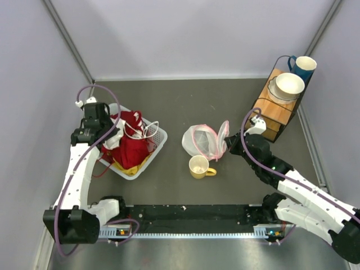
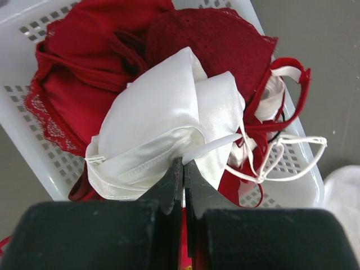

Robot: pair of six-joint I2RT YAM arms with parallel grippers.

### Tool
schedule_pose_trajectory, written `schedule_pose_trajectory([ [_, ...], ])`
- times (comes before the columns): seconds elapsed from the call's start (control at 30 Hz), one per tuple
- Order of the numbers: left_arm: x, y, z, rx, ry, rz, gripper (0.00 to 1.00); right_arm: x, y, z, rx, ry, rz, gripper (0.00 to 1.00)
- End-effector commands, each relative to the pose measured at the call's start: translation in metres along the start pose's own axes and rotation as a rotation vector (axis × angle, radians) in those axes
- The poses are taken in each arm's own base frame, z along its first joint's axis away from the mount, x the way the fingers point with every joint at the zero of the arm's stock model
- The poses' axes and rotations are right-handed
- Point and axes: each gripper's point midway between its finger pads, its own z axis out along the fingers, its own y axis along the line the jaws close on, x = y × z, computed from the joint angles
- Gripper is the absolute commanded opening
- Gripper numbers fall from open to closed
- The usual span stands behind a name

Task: Unzip the laundry bag and remove the bra

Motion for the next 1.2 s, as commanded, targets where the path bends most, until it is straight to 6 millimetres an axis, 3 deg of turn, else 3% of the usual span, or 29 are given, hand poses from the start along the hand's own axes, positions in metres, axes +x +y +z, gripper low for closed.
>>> schedule_pose_trajectory([
  [0.0, -0.038, -0.006, -0.004, -0.006, -0.115, -0.033, 0.07, -0.031, 0.016, -0.006, -0.047, -0.09, 0.021, 0.0],
  [0.03, -0.037, -0.009, -0.003, 0.006, -0.102, -0.029, 0.27, -0.031, 0.016, -0.006, -0.045, -0.092, 0.021, 0.0],
  [0.13, -0.044, -0.009, -0.01, -0.002, -0.113, -0.022, 0.67, -0.029, 0.015, -0.005, -0.042, -0.085, 0.027, 0.0],
  [0.3, -0.086, -0.013, -0.054, 0.034, -0.293, -0.022, 0.73, -0.027, 0.013, -0.004, -0.036, -0.081, 0.03, 0.0],
  [0.33, -0.092, -0.019, -0.056, 0.062, -0.321, -0.028, 0.79, -0.027, 0.013, -0.003, -0.033, -0.079, 0.03, 0.0],
  [0.57, -0.067, -0.015, -0.025, 0.032, -0.224, -0.039, 0.79, -0.024, 0.018, 0.002, -0.046, -0.064, 0.03, 0.0],
  [0.73, -0.063, -0.014, -0.025, 0.047, -0.238, -0.06, 0.59, -0.024, 0.016, 0.002, -0.04, -0.066, 0.026, 0.0],
  [0.97, -0.056, -0.004, -0.015, -0.006, -0.226, -0.072, 0.5, -0.021, 0.017, 0.004, -0.041, -0.056, 0.025, 0.0],
  [1.07, -0.056, 0.005, 0.001, -0.063, -0.228, -0.077, 0.5, -0.021, 0.017, 0.004, -0.042, -0.055, 0.025, 0.0],
  [1.17, -0.048, 0.016, 0.033, -0.136, -0.18, -0.141, 0.5, -0.021, 0.019, 0.005, -0.049, -0.055, 0.024, 0.0],
])
